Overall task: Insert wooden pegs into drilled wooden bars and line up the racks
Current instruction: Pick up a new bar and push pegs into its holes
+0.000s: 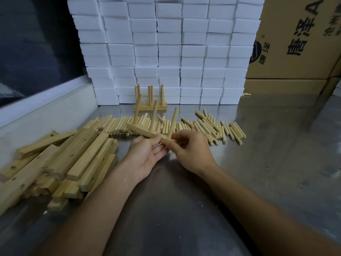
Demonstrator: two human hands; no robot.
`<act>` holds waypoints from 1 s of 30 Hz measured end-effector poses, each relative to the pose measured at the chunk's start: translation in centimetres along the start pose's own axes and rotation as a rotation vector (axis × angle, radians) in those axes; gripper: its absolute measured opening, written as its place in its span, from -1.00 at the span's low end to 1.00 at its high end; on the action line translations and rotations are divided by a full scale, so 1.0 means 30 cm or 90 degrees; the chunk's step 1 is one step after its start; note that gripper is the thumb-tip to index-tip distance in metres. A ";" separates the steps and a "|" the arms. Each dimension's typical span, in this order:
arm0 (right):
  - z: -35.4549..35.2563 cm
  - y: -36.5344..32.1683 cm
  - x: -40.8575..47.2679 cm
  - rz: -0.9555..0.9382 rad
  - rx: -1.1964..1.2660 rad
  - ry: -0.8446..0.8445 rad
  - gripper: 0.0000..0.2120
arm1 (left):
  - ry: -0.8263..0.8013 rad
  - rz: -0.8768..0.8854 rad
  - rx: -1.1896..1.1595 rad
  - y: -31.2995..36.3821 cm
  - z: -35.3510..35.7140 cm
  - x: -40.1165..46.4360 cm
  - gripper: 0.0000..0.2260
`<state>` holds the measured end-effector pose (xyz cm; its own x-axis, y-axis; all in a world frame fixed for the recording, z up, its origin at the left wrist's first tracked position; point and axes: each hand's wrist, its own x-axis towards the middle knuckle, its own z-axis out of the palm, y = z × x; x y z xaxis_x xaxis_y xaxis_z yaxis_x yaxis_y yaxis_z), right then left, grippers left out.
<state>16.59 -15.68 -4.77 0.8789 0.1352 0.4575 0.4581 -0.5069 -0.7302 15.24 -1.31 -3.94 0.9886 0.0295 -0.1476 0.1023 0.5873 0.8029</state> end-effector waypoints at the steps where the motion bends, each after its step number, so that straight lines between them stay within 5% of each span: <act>1: -0.005 0.005 0.011 0.012 0.005 0.011 -0.79 | 0.007 0.011 0.023 -0.004 0.001 0.002 -0.82; 4: -0.022 0.024 0.059 0.048 0.014 0.035 -0.78 | 0.087 0.112 0.217 -0.016 -0.004 0.012 -0.81; 8: -0.025 0.051 0.173 0.076 -0.025 0.060 -0.76 | 0.190 0.423 0.858 -0.005 -0.062 0.019 -0.94; 10: -0.012 0.063 0.254 0.081 -0.044 0.065 -0.76 | 0.161 0.431 1.005 0.003 -0.091 0.024 -0.94; 30: 0.271 0.238 0.754 0.103 -0.236 -0.057 -0.87 | 0.160 0.424 1.085 -0.020 -0.105 0.068 -0.88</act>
<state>40.83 -9.32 -3.77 0.9513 0.0930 0.2941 0.2480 -0.7975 -0.5500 16.85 0.95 -6.56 0.8859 0.0848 0.4561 -0.1058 -0.9203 0.3766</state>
